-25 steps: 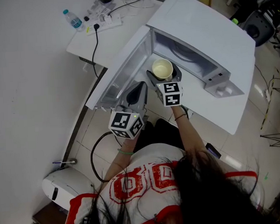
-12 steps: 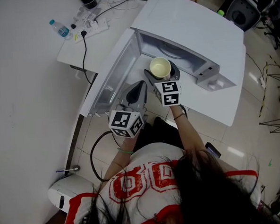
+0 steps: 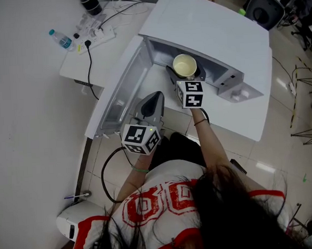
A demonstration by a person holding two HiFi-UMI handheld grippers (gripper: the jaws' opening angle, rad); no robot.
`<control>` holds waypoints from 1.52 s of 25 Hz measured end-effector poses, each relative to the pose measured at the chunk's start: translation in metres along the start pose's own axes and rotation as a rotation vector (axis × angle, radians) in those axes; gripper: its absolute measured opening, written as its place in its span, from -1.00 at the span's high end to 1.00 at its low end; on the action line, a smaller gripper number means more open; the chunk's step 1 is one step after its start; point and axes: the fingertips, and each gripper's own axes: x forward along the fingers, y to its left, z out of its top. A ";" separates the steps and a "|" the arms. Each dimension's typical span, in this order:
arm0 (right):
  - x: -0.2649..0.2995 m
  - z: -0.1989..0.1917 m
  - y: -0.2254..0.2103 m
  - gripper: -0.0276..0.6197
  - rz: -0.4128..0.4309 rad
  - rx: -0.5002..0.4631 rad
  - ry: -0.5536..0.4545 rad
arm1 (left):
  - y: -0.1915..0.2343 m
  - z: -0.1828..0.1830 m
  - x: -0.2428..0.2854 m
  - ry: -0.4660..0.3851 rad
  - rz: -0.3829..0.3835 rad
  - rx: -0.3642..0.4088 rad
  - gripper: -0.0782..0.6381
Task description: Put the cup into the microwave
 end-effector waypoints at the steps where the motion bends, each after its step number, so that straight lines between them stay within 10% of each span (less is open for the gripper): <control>1: 0.003 0.001 -0.005 -0.52 -0.012 0.002 -0.004 | 0.001 -0.001 0.001 0.000 -0.002 0.001 0.79; 38: 0.057 0.016 -0.084 -0.53 -0.264 0.048 -0.004 | 0.012 -0.041 0.018 -0.016 -0.112 0.050 0.79</control>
